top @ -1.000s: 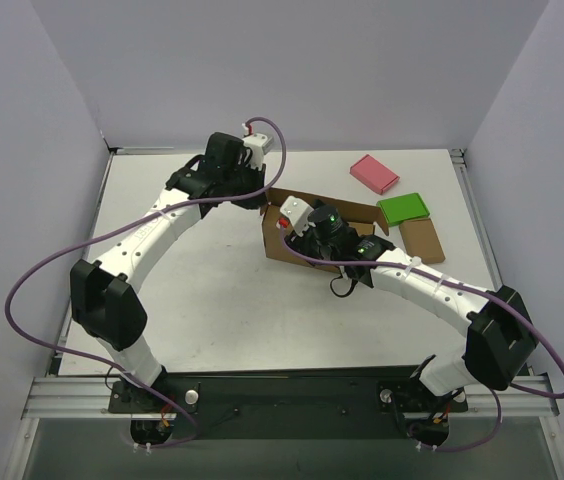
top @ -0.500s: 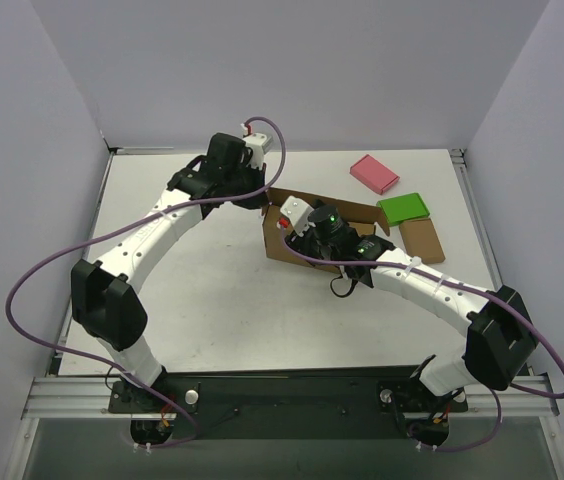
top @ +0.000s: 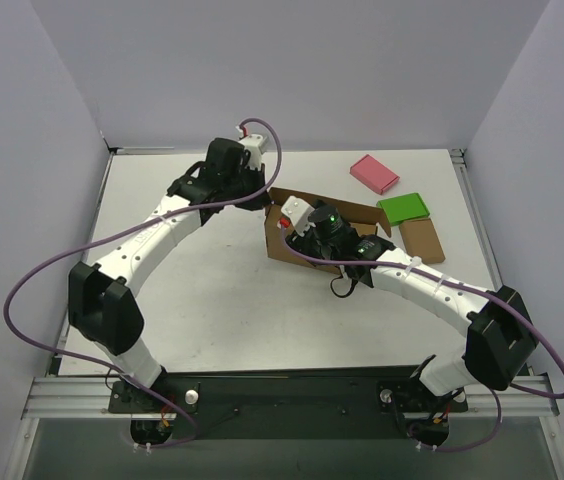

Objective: Fold the paper box

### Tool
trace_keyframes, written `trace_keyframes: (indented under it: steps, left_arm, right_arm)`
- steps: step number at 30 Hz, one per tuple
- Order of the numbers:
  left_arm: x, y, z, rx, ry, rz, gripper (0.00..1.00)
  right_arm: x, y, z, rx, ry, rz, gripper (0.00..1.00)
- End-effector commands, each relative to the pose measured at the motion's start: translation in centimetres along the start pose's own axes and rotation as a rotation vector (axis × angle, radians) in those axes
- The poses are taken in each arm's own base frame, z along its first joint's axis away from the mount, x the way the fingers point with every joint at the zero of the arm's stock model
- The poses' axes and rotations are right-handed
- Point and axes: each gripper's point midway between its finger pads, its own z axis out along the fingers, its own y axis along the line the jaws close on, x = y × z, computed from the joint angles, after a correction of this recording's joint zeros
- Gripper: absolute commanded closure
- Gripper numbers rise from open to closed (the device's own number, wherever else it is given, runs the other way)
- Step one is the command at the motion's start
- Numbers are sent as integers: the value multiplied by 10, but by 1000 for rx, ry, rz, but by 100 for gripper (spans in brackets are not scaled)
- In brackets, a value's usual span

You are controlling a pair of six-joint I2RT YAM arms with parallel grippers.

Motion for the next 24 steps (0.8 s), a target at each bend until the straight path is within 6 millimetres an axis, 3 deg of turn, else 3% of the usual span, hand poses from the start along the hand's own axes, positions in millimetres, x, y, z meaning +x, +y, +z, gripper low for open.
trace_keyframes:
  steps: [1,24]
  left_arm:
    - [21,-13,-2,40,49,-7,100]
    - [75,1,7,35,92,-47,100]
  right_arm:
    - [30,23,-3,-86,92,7,34]
    - [32,23,-1,-84,99,8,34]
